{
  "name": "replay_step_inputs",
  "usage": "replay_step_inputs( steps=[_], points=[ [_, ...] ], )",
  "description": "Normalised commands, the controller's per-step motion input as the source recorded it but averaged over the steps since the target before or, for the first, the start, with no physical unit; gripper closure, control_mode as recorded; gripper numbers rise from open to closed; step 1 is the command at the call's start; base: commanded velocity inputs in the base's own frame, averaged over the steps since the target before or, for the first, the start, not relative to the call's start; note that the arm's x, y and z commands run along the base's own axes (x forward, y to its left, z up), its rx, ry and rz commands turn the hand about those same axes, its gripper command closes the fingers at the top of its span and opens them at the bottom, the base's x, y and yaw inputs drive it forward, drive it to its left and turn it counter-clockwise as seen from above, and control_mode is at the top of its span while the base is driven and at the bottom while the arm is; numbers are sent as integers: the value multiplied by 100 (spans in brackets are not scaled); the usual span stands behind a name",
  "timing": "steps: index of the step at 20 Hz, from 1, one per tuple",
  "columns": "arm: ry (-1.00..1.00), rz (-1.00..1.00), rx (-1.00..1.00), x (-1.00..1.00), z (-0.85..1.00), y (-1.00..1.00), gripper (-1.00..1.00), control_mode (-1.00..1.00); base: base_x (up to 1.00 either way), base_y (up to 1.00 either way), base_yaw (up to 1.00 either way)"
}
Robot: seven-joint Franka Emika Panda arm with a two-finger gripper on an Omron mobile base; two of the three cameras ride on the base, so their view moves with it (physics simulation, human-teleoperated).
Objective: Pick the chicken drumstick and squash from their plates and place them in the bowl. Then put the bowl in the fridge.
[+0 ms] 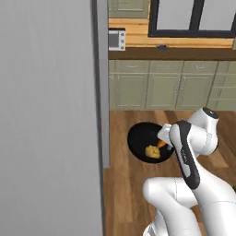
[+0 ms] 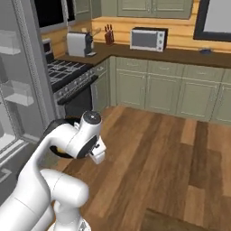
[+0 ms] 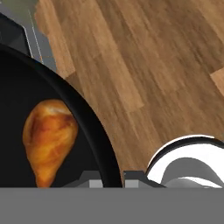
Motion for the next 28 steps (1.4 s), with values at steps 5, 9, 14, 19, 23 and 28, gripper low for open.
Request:
replay_step_inputs(
  steps=[5,9,14,19,23,28],
  points=[
    [0,0,0,0,0,0,100,100,71,0,68],
    [0,0,0,0,0,0,100,100,61,-1,72],
    [0,0,0,0,0,0,100,100,27,-3,68],
    [0,0,0,0,0,0,100,100,4,-4,63],
    [0,0,0,0,0,0,100,100,-3,0,42],
    [0,0,0,0,0,0,100,100,0,-2,45]
  ],
)
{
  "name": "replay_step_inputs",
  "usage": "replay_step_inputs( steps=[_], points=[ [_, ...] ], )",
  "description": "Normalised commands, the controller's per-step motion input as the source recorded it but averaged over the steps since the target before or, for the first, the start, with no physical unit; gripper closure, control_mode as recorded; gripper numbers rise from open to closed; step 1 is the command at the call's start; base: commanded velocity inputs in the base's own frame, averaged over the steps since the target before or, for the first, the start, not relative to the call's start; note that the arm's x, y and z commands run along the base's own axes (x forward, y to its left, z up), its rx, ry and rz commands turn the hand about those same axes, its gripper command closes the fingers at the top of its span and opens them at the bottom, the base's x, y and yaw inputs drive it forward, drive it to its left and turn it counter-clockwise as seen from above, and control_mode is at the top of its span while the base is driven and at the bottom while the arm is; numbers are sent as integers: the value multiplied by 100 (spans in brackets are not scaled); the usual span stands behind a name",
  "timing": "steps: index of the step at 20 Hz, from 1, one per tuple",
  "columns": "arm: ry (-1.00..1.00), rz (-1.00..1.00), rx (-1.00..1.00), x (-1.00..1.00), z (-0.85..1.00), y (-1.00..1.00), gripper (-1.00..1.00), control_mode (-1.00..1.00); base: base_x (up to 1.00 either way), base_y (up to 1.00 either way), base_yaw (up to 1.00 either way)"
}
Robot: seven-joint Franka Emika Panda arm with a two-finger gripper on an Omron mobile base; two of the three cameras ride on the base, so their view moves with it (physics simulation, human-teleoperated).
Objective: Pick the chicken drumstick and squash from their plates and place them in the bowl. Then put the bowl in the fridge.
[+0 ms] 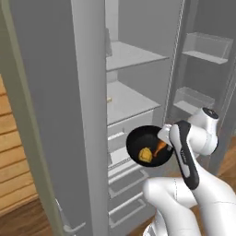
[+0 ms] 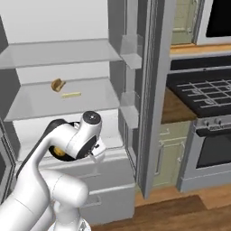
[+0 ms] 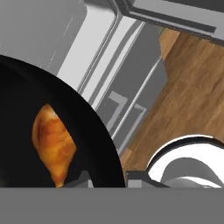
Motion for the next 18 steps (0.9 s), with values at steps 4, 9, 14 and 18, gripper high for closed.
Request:
replay_step_inputs(
  steps=[4,9,14,18],
  points=[
    [0,0,0,0,0,0,100,100,0,-21,58],
    [0,0,0,0,0,0,100,100,0,-39,56],
    [0,0,0,0,0,0,100,100,3,-67,46],
    [0,0,0,0,0,0,100,100,14,-32,33]
  ],
)
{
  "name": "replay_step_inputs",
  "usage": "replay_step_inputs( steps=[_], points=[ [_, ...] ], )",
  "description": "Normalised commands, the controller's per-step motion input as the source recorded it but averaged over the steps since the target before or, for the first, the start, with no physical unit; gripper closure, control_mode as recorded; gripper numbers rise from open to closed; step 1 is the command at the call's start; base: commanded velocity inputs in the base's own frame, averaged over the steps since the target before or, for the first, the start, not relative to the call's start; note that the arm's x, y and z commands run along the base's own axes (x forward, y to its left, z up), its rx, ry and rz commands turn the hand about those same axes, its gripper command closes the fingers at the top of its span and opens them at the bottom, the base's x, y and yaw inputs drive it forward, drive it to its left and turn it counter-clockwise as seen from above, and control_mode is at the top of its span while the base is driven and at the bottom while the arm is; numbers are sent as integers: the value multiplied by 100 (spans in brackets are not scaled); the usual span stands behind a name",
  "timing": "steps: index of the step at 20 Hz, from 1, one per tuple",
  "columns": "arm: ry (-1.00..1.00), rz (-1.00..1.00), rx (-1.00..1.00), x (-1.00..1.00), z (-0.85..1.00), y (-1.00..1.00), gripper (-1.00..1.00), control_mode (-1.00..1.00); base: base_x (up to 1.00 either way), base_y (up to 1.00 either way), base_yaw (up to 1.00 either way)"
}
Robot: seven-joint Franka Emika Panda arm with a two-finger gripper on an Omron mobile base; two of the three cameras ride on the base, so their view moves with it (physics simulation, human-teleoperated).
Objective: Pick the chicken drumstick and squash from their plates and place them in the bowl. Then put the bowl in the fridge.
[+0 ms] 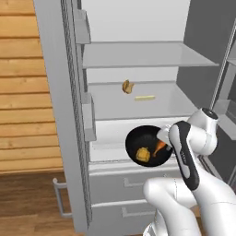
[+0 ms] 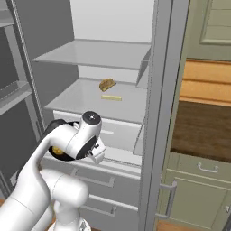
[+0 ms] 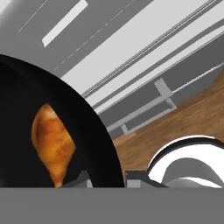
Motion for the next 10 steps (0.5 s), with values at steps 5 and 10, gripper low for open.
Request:
replay_step_inputs(
  steps=[5,10],
  points=[
    [0,0,0,0,0,0,100,100,21,0,26],
    [0,0,0,0,0,0,100,100,11,-1,12]
  ],
)
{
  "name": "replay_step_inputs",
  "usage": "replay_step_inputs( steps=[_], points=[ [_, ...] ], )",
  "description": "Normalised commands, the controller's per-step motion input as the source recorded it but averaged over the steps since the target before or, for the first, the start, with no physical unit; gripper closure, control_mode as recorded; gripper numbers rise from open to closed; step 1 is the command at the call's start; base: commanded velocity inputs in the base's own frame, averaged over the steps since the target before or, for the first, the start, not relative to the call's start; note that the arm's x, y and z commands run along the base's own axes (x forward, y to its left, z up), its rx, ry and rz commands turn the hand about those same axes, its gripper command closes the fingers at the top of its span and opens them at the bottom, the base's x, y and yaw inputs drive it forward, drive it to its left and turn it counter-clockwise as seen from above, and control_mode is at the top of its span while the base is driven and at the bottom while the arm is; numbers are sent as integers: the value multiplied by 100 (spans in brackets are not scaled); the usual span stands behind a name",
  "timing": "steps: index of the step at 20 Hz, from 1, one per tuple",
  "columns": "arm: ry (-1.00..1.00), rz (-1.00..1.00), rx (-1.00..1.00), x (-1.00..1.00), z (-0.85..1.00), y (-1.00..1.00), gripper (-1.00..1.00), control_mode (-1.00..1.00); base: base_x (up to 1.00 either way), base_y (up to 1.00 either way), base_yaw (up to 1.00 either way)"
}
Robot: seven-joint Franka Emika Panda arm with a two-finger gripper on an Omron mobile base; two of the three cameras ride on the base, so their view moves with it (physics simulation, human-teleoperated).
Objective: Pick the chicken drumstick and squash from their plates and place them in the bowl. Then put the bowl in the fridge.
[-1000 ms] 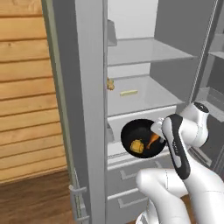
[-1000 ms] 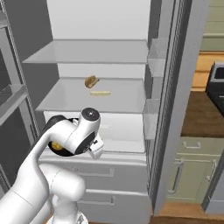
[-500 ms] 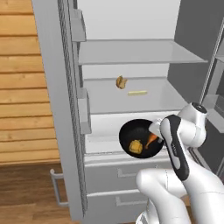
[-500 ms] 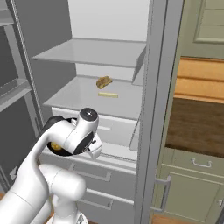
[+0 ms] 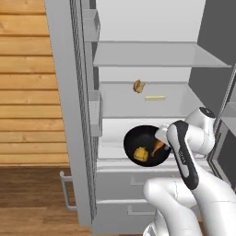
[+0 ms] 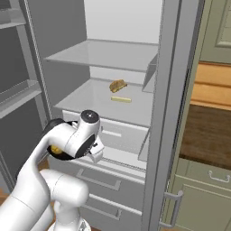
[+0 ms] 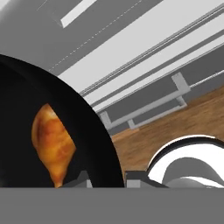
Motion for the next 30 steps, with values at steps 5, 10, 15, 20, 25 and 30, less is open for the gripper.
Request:
replay_step_inputs(
  steps=[5,10,15,20,25,30],
  points=[
    [-6,-3,-3,25,48,13,100,-100,0,0,0],
    [-3,-11,0,62,71,-1,100,-100,0,0,0],
    [0,-14,1,99,29,-6,100,-100,0,0,0],
    [-2,-13,0,100,0,0,100,-100,0,0,0],
    [-6,-9,3,86,1,0,100,-100,0,0,0],
    [-7,-8,3,76,-19,0,100,-100,0,0,0]
  ],
)
